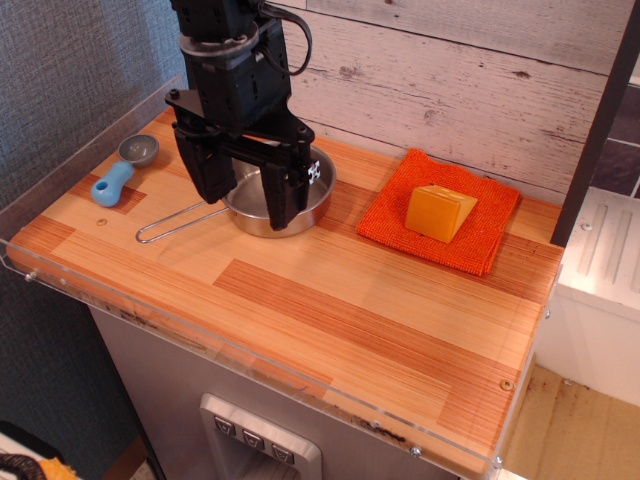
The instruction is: Move the pot in front of the orange napkin with cake on it.
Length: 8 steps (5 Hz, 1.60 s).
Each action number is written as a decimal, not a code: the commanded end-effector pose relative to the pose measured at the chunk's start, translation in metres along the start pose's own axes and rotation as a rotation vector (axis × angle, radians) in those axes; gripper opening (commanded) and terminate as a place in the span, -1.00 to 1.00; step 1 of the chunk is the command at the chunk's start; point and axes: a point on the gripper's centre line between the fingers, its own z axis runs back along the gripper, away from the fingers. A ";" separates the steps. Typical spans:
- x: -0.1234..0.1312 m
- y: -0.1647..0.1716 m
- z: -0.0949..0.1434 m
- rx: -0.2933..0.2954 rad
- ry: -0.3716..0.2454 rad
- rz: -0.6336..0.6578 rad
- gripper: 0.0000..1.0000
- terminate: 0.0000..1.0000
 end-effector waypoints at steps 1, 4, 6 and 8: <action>0.000 0.000 0.000 0.000 0.000 0.000 1.00 -1.00; 0.067 0.014 -0.027 0.085 -0.053 -0.023 1.00 -1.00; 0.074 0.021 -0.065 0.079 0.026 0.021 1.00 -1.00; 0.076 0.025 -0.078 0.082 0.032 -0.016 -1.00 -1.00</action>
